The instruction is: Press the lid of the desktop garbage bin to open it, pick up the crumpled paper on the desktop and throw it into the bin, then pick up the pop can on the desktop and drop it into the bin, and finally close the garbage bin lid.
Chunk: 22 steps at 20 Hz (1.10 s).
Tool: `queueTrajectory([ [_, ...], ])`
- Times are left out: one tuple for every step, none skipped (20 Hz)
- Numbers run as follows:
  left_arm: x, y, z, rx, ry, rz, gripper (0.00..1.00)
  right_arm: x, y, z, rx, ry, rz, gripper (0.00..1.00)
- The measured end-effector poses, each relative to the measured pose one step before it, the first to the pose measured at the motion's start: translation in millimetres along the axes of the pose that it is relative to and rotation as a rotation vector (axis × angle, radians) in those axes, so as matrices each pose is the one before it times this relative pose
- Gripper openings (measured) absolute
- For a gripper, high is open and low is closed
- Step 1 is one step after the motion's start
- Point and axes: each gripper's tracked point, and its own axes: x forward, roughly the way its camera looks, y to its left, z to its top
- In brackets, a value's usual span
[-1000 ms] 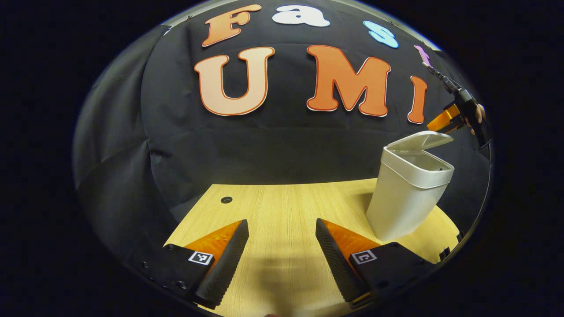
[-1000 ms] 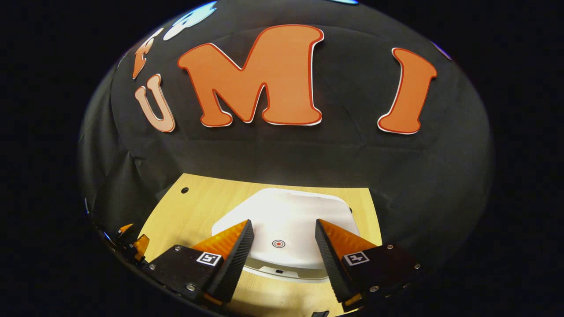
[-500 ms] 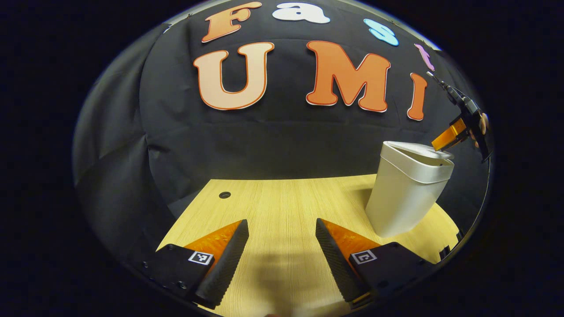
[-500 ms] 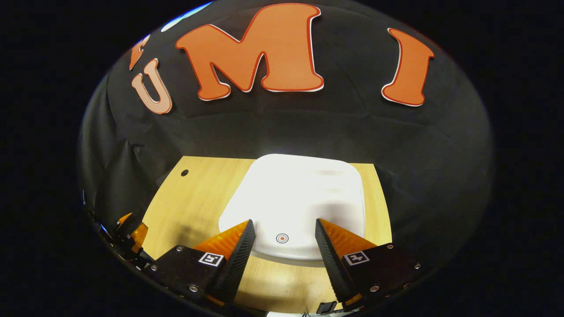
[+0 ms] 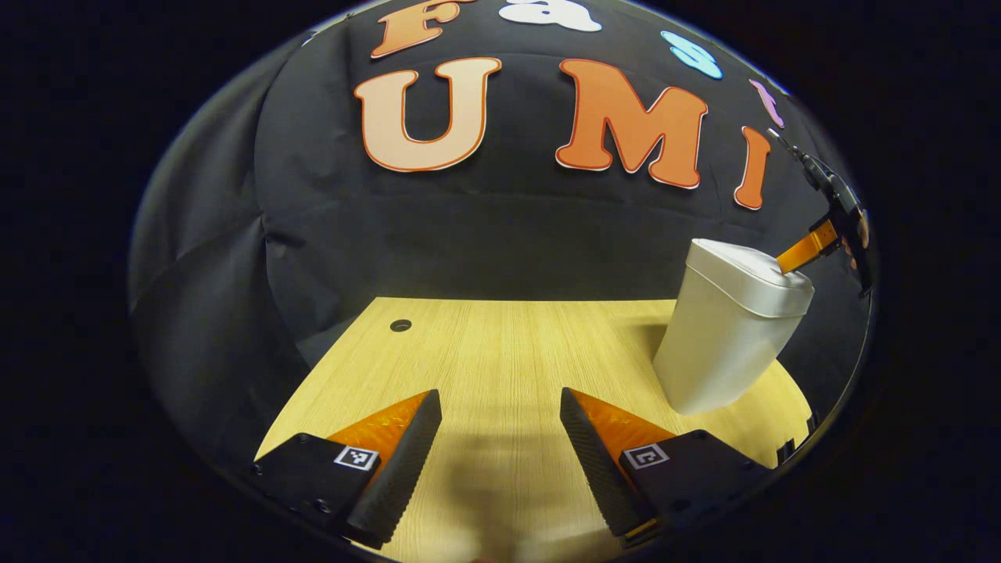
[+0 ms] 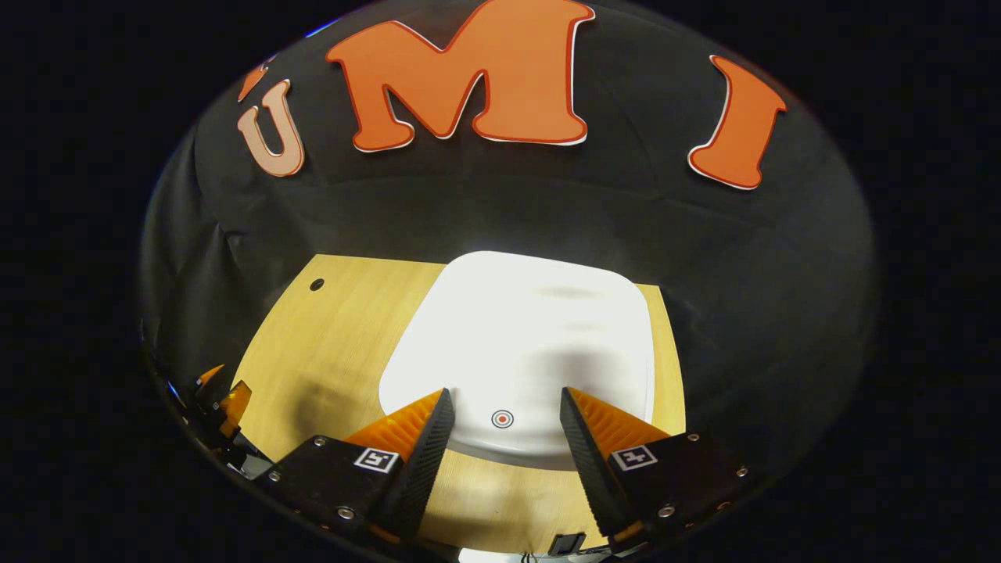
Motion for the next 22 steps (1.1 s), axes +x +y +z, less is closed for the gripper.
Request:
queueTrajectory([
  [0.79, -0.31, -1.3, -0.00435, 0.00443, -0.00403, 0.98, -0.26, 0.84, 0.3, -0.00328, -0.00265, 0.00005, 0.83],
  [2.09, -1.27, -1.26, -0.00239, 0.0046, -0.00385, 0.98, 0.79, 0.1, 0.31, -0.00446, 0.00134, -0.00022, 0.84],
  [2.08, -1.61, -2.24, 0.00017, 0.00455, -0.0036, 0.98, 1.07, 0.31, -0.23, -0.0034, -0.00195, 0.00011, 0.83],
  [-0.42, -0.99, -1.48, 0.00172, 0.00415, -0.00308, 0.98, 0.16, -0.01, 0.36, 0.00593, 0.00333, 0.00023, 0.83],
  [1.01, -1.11, -2.23, 0.00113, 0.00471, -0.00334, 0.98, -0.06, 0.36, 0.0, 0.01353, 0.00315, 0.00172, 0.83],
  [1.86, -0.2, -0.69, -0.00151, 0.0029, -0.00334, 0.98, 2.48, 0.04, 0.36, 0.0122, 0.00451, 0.0041, 0.83],
  [1.73, -0.24, -0.55, -0.00275, 0.00284, -0.00264, 0.98, 0.69, 1.28, -0.42, 0.00423, 0.00672, 0.00387, 0.77],
  [-0.4, -0.52, -0.52, -0.00243, 0.00378, -0.001, 0.98, 3.01, -0.21, 2.54, -0.00332, -0.0134, 0.00194, 0.81],
  [0.51, 0.45, -0.42, -0.00223, 0.00187, 0.0008, 0.98, -0.52, 0.02, -0.5, -0.00216, 0.00188, 0.00219, 0.79],
  [0.52, 2.25, -1.51, -0.00268, 0.00008, 0.00079, 0.98, 1.94, 0.2, 2.93, 0.00375, -0.00561, -0.00208, 0.78],
  [1.15, 1.28, 0.62, -0.00079, -0.00019, 0.00336, 0.98, 1.31, 1.56, 0.75, -0.00269, -0.00947, -0.00333, 0.77],
  [-1.15, 1.64, 0.25, 0.0034, -0.00185, 0.00414, 0.98, 2.55, -0.2, 3.04, 0.00339, -0.01175, -0.00792, 0.77],
  [0.38, 1.55, 1.41, 0.00768, -0.00247, 0.00617, 0.98, 0.78, 0.99, 2.39, 0.00383, -0.01613, -0.00913, 0.77],
  [-0.49, 1.07, 1.83, 0.00953, -0.00394, 0.0047, 0.98, 1.1, 0.48, 1.85, -0.00496, -0.01622, -0.00558, 0.77],
  [-0.04, 1.5, 2.38, 0.01164, -0.00425, 0.00199, 0.98, -1.32, 0.32, 0.11, -0.00286, -0.01924, -0.00317, 0.77],
  [-0.03, -0.19, 2.05, 0.01118, -0.00721, -0.00083, 0.98, -0.28, 1.26, 1.59, -0.00007, -0.0196, -0.00036, 0.76],
  [0.12, -0.17, 2.91, 0.00839, -0.00487, -0.00306, 0.98, -0.35, -0.16, -0.69, 0.00215, -0.01277, 0.0, 0.76],
  [0.54, -1.21, 2.27, 0.0076, -0.00244, -0.00297, 0.98, -0.86, -0.34, 1.87, 0.01286, -0.02182, -0.00181, 0.76],
  [0.15, -1.03, 2.28, 0.00741, -0.00535, -0.00431, 0.98, 0.56, -0.16, -0.76, 0.01001, -0.01346, -0.00091, 0.77],
  [-0.39, -1.33, 2.87, 0.00684, -0.00643, -0.00288, 0.98, -0.16, 0.95, 0.77, 0.00515, -0.01552, -0.00012, 0.77],
  [0.23, -0.07, 3.22, 0.00687, -0.009, 0.00053, 0.98, -1.63, 0.92, -2.01, -0.00362, -0.00846, -0.00201, 0.8],
  [-1.81, 1.16, 3.24, 0.00817, -0.0096, 0.00297, 0.98, -0.73, 0.33, 0.1, -0.00225, -0.01004, -0.00742, 0.81],
])
